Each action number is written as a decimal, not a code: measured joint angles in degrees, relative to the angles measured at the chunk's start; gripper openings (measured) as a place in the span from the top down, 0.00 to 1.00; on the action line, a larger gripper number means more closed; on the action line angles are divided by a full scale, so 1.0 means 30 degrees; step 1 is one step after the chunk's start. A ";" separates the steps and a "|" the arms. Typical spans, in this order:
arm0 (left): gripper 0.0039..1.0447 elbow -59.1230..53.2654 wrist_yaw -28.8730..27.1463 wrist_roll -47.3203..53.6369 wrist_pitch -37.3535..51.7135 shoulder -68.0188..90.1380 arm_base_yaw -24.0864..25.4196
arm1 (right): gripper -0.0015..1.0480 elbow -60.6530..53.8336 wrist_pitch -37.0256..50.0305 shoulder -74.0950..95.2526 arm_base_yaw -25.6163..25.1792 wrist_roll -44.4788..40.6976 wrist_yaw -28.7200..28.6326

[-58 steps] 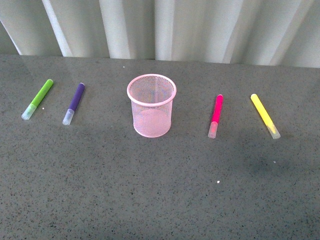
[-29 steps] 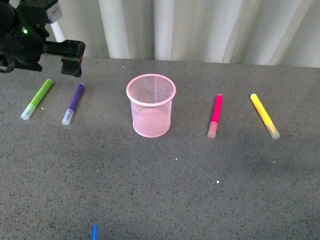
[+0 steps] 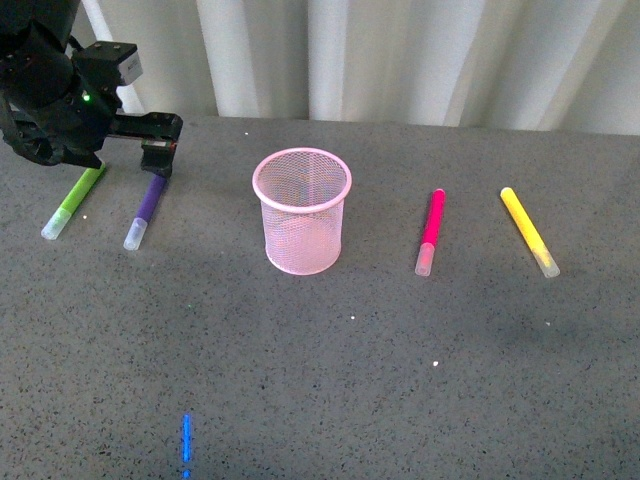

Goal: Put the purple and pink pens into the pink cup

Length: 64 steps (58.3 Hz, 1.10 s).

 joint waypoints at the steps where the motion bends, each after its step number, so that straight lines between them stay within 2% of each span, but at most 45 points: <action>1: 0.06 0.0138 -0.0044 -0.0015 -0.0073 0.0095 0.0000 | 0.07 0.0000 0.0000 0.0000 0.0000 0.0000 0.0007; 16: 0.06 0.3162 -0.0321 -0.0641 -0.1013 0.2390 0.0131 | 0.07 0.0000 0.0000 0.0000 0.0000 -0.0007 0.0007; 29: 0.06 0.3432 -0.0197 -0.1064 -0.1137 0.2965 0.0066 | 0.07 0.0000 0.0000 0.0000 0.0000 0.0000 0.0007; 56: 0.68 0.3140 -0.0342 -0.1625 -0.0860 0.3024 0.0160 | 0.07 0.0000 0.0000 0.0000 0.0000 0.0000 0.0007; 61: 0.85 0.2951 -0.0350 -0.1683 -0.0852 0.2885 0.0197 | 0.07 0.0000 0.0000 0.0000 0.0000 0.0000 0.0007; 64: 0.88 0.2841 -0.0364 -0.1763 -0.0860 0.2790 0.0211 | 0.07 0.0000 0.0000 0.0000 0.0000 0.0000 0.0000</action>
